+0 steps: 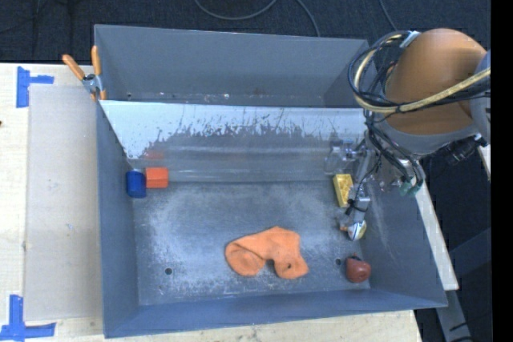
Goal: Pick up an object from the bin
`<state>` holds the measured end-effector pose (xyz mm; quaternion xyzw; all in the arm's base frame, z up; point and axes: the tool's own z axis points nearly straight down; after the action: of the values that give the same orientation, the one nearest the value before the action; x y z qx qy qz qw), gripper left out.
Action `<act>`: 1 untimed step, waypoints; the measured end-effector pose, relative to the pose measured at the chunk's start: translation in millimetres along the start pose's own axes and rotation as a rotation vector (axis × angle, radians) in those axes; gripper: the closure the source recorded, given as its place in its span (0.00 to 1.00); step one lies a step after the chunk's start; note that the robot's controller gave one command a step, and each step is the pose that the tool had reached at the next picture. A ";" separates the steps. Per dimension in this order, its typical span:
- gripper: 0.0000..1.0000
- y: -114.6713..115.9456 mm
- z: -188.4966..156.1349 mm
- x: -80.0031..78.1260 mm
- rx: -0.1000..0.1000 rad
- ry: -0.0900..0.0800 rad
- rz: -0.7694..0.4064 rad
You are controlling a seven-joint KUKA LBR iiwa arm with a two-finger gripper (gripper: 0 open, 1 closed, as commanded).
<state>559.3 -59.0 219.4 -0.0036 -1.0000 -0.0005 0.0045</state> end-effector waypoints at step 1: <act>0.00 0.2 -2.9 -0.4 0.000 -0.004 -0.001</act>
Offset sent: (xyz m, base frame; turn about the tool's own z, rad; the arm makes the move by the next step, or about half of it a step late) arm 0.0137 -0.0241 -0.0157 -0.2110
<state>559.6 -58.8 222.3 -0.0032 -1.0000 -0.0005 0.0026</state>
